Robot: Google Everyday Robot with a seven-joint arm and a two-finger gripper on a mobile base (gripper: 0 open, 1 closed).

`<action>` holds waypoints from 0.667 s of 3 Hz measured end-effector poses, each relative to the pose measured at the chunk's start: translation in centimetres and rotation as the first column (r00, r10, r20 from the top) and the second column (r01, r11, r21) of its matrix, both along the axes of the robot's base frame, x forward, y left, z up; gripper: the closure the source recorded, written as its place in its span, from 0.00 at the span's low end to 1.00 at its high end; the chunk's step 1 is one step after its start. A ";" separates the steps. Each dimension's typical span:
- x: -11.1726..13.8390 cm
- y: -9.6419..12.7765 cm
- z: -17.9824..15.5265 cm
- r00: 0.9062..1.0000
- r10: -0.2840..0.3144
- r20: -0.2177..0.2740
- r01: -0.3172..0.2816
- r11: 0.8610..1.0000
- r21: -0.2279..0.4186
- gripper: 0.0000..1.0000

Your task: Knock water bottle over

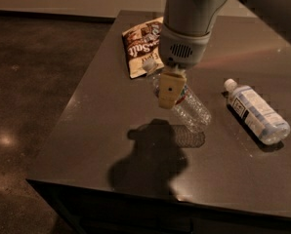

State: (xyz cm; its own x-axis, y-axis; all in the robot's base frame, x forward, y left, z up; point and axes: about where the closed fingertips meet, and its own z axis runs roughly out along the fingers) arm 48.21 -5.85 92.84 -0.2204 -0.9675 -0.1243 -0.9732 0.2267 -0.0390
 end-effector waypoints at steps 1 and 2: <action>0.8 0.0 -1.5 1.000 0.009 0.000 -0.009 0.995 -0.097 0.88; 1.7 -0.1 -3.1 1.000 0.022 0.003 -0.021 0.982 -0.190 0.64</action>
Offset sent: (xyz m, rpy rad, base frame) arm 0.0104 -0.0167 -0.0473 -0.3624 0.0601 0.0368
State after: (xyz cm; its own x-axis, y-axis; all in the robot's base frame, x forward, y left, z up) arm 49.95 -5.96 89.69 -0.1987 -0.9781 0.0613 -0.9775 0.1932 -0.0846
